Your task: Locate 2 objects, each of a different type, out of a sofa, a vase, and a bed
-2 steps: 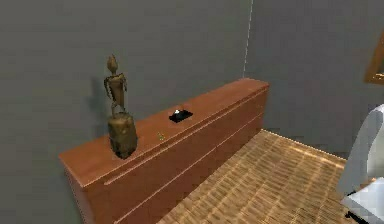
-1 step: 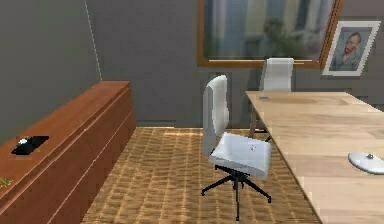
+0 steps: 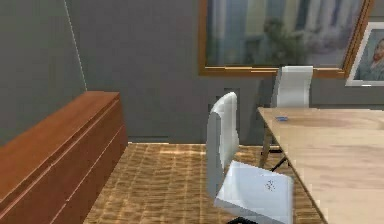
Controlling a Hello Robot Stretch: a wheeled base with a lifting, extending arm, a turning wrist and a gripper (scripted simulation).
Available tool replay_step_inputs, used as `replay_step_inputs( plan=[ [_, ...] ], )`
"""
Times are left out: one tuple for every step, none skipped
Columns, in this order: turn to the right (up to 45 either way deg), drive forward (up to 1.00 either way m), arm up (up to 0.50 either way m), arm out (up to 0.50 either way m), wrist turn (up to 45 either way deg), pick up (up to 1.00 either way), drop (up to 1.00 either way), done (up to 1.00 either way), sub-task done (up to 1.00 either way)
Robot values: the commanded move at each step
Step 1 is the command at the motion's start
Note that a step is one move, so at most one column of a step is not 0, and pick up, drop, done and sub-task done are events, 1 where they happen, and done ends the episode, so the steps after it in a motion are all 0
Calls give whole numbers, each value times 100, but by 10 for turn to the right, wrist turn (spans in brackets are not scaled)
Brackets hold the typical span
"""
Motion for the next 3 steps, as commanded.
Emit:
replay_step_inputs(
  plan=[
    [450, 0, 0, 0, 0, 0, 0, 0, 0],
    [180, 0, 0, 0, 0, 0, 0, 0, 0],
    [0, 0, 0, 0, 0, 0, 0, 100, 0]
  ],
)
